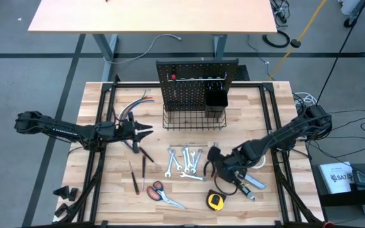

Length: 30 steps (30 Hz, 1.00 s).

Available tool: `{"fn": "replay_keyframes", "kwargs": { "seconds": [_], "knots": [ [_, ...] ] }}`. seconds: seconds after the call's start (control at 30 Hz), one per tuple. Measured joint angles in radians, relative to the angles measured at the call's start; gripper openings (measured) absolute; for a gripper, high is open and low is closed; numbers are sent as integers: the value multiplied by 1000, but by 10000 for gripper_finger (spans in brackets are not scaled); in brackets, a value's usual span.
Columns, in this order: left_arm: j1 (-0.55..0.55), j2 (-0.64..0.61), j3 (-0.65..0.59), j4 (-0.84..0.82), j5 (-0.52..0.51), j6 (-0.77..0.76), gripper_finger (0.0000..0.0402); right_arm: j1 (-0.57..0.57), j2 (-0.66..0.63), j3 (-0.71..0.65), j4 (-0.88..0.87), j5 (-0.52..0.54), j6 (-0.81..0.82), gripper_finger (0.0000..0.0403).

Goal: Hang tools onto peg board
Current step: Hang the nut driver on the pegboard

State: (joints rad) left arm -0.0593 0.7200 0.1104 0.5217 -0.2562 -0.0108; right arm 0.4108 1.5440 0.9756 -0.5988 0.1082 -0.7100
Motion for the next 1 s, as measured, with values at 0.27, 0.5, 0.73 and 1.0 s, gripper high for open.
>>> {"fn": "replay_keyframes", "kwargs": {
  "seconds": [0.27, 0.5, 0.73, 1.0],
  "knots": [
    [-16, 0, 82, -49, 114, -21, 107, -24, 22, -2, -23, -4, -92, 96],
    [-99, 73, 184, -220, 137, 30, 107, -31, 117, -2, -30, -2, -188, 96],
    [-190, 177, 186, -19, 158, 89, 107, -38, 148, -2, -37, 4, -201, 95],
    [-231, 381, 200, 204, 177, 151, 107, -53, 148, -2, -37, -4, -203, 95]
  ]
}}
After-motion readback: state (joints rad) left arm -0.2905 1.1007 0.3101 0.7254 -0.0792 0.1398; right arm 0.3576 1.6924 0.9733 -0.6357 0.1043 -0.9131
